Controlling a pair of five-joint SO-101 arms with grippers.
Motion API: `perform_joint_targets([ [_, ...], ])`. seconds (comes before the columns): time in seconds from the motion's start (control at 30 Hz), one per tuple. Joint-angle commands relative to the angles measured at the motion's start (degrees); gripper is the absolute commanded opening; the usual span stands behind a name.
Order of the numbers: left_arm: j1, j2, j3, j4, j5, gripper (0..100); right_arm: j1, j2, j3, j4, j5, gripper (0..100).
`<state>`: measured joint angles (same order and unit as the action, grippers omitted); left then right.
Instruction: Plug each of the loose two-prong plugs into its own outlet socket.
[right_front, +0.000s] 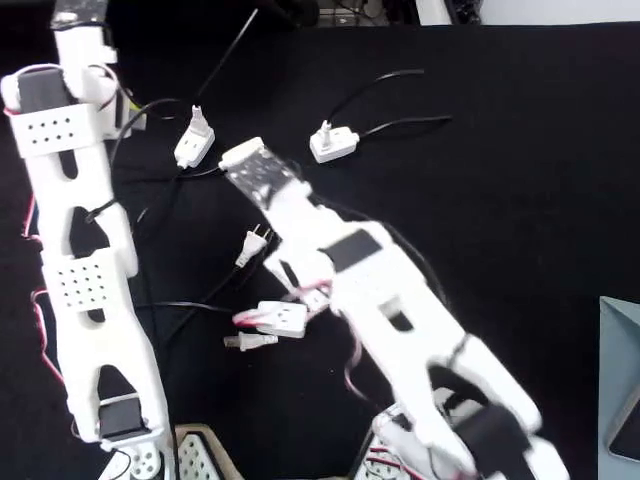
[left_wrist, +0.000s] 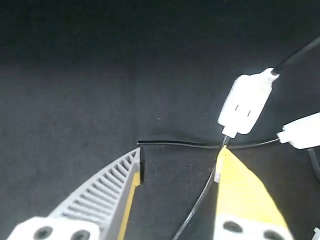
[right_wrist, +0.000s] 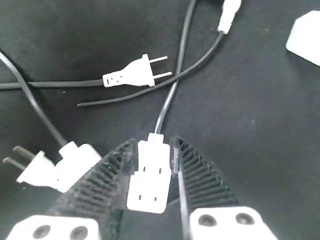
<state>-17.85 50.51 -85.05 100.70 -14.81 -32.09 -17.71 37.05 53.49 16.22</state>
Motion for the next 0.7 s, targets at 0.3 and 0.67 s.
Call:
perform_joint_targets([
  [0.3, -2.1, -34.0, 26.2, 0.3, 1.5, 24, -5.0, 21.9, -19.5, -0.6, 11.9, 24.0],
  [0.67, -6.7, -51.2, 50.6, 0.0, -2.8, 24, -6.4, 32.7, -24.9, -1.0, 20.0, 30.1],
])
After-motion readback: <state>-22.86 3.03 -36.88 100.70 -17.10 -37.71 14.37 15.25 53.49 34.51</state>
